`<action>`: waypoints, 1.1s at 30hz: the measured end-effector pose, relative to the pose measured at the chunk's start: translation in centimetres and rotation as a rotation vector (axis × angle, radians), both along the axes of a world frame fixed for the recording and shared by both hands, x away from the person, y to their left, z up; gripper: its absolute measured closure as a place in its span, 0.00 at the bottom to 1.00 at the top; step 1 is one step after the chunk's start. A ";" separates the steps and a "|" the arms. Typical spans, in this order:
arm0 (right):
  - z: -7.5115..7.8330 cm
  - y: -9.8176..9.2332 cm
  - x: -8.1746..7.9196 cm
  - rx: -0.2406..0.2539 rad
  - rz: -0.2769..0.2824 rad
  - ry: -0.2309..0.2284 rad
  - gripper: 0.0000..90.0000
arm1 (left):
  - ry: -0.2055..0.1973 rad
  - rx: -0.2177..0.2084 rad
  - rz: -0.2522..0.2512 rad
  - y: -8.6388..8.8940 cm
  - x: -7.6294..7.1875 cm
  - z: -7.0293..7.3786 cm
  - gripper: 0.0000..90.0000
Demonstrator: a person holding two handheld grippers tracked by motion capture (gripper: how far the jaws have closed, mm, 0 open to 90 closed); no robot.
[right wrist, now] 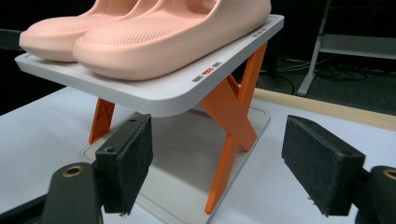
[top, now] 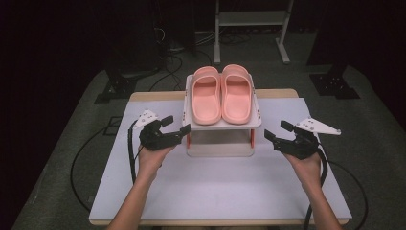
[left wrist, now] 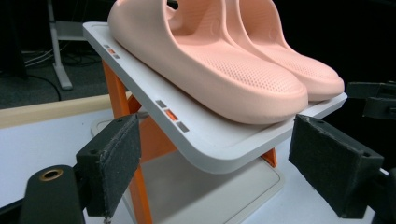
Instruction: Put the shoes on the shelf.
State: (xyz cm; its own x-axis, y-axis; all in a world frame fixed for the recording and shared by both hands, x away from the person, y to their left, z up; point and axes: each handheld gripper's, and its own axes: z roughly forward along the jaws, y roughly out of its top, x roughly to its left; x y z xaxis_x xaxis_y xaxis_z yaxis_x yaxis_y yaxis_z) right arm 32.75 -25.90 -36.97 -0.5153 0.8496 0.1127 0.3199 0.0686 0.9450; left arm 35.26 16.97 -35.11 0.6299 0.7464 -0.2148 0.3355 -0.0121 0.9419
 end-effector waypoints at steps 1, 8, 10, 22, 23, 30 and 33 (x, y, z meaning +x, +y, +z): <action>0.0 0.0 0.0 0.000 0.000 0.000 0.27 | 0.000 0.000 0.000 0.0 0.0 0.0 0.18; -0.7 -0.4 -0.5 0.002 -0.001 0.002 0.26 | 0.007 0.002 0.001 0.3 -0.3 -0.5 0.18; -0.8 -0.5 -0.6 0.006 0.002 0.004 0.25 | 0.011 0.006 0.009 0.3 -0.4 -0.8 0.18; -1.7 -0.7 -1.2 0.006 0.018 0.008 0.24 | 0.013 0.016 0.009 0.5 -0.9 -1.6 0.16; -1.8 -0.7 -1.2 0.006 0.018 0.009 0.24 | 0.013 0.018 0.009 0.5 -1.0 -1.7 0.16; -2.7 -1.0 -1.8 0.004 0.020 0.020 0.24 | 0.019 0.023 0.011 0.8 -1.6 -2.6 0.16; -3.1 -1.1 -1.9 0.002 0.023 0.021 0.24 | 0.020 0.024 0.012 0.8 -1.8 -2.9 0.16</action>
